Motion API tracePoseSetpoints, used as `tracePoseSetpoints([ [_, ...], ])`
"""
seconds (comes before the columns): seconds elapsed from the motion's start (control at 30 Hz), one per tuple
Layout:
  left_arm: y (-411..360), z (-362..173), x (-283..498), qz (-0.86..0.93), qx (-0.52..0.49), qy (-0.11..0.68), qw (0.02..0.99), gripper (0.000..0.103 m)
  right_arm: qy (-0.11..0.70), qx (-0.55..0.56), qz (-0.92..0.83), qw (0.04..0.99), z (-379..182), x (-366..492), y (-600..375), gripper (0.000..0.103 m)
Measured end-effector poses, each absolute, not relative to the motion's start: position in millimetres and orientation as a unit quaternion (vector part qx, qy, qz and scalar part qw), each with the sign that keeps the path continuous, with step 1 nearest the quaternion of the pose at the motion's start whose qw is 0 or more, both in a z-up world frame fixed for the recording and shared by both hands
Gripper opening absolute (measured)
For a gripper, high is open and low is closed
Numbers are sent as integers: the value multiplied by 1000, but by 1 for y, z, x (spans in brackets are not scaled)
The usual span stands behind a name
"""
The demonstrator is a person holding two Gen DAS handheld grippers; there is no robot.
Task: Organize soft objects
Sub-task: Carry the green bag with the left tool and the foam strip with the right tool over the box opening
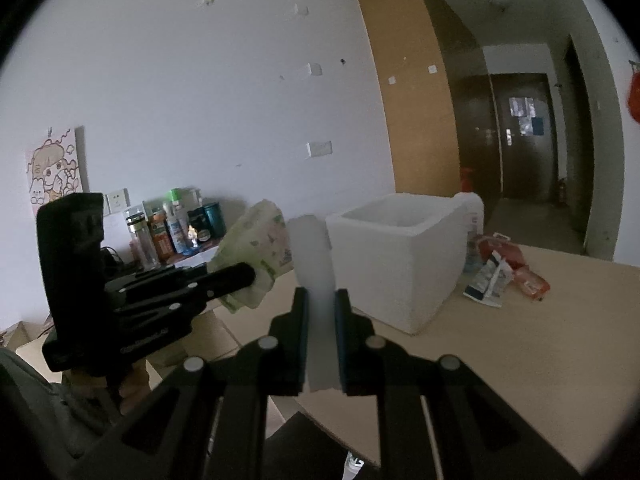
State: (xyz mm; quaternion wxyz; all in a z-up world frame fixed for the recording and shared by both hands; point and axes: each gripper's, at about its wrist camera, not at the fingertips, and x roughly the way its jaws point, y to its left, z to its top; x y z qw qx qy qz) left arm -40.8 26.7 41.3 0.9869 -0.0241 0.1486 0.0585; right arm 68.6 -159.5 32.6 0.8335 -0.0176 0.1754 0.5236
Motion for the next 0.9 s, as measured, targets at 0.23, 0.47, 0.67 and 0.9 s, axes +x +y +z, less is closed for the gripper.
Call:
tracePoseSetpoints([
  [0.23, 33, 47, -25, 63, -23, 149, 986, 17, 179, -25, 525, 832, 42, 87, -148, 15],
  [0.47, 40, 52, -4, 65, -23, 158, 985, 17, 184, -24, 519, 834, 52, 109, -139, 15],
  [0.67, 50, 65, 15, 69, -31, 160, 984, 17, 184, -27, 516, 836, 65, 125, -129, 15],
  [0.9, 63, 79, 36, 70, -33, 164, 983, 17, 179, -27, 515, 838, 81, 144, -117, 15],
])
